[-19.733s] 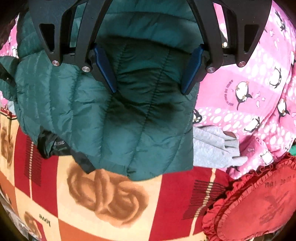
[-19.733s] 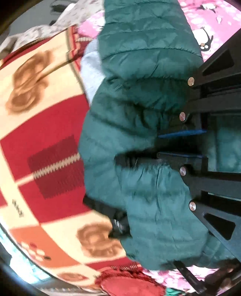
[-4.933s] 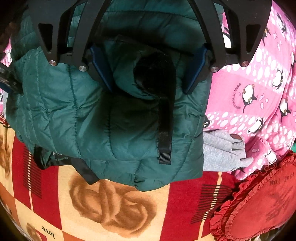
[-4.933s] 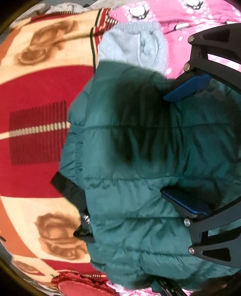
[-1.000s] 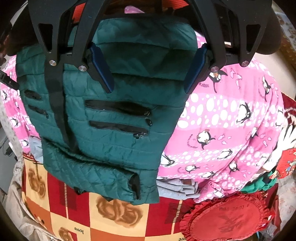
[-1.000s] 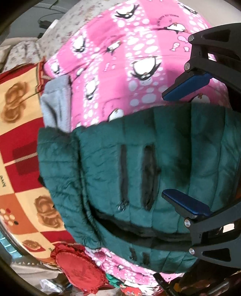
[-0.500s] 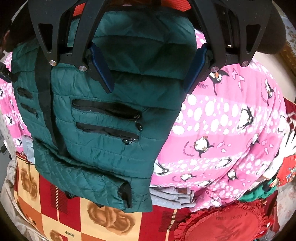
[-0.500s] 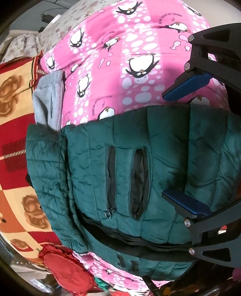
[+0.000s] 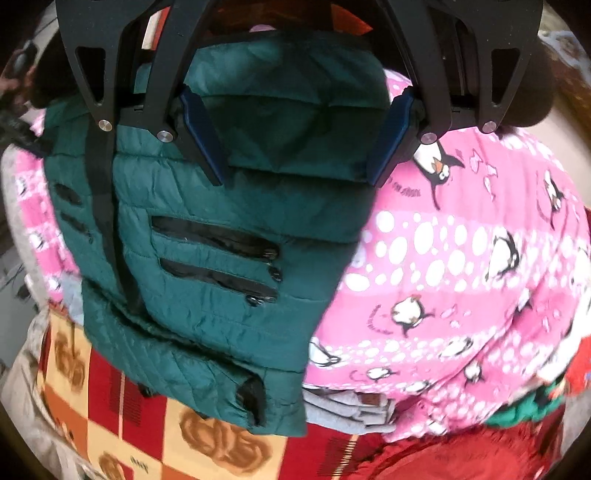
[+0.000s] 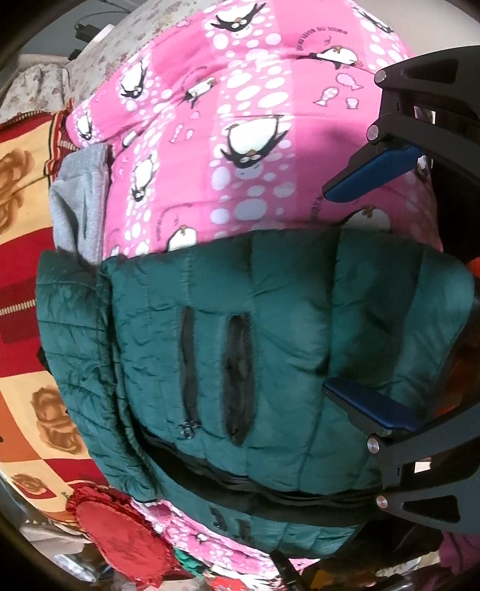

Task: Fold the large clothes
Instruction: 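Grasp the jacket hem with both grippers and lift it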

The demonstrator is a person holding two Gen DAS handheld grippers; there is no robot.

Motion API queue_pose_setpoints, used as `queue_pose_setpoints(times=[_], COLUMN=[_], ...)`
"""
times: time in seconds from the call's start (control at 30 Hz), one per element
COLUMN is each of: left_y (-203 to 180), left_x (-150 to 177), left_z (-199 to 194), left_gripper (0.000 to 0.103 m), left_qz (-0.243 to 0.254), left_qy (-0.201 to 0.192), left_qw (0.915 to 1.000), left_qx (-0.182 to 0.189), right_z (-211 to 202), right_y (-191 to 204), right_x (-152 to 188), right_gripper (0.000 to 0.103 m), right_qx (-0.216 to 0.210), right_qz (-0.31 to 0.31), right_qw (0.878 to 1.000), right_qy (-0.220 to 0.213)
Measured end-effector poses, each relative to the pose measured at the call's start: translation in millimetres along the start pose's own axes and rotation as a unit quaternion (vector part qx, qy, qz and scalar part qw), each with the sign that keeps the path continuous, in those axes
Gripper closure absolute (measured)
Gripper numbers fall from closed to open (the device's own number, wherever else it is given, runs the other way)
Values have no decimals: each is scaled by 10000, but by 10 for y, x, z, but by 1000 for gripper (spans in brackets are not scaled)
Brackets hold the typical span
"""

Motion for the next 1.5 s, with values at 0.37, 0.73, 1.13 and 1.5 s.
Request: queue_pose_setpoints(times=[0.37,0.73,1.13,1.5], left_y=[371,229,191,-100], left_x=[182,388,401,-53], left_z=[120,248,187,-482], left_gripper=[25,21,55,88], left_qz=[-690,-543,-276,299], left_qy=[473,866,982,-25], left_qw=[9947,9915,9922,9942], left_qx=[602,803,722,1030], right_z=[191,217,69,-502], right_y=[55,322,286,417], right_x=[238,301,193,-432], right_gripper=[9,9,70,83], right_qx=[-909,-1336,-1291,-1566], right_qz=[207,-285,-510,-690], right_qw=[9952,9901,9903,9793], right_qy=[286,328,-40,-1085])
Point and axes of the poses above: each gripper's, at about its wrist camera, not at the fingertips, and z roughly the way its jaws point, y to its left, x to its underside, the point moved 6 cm from there along z, roughly the way its jaws point, and after that the axes turned 13 degrees about -z, right-handed, at the moved point
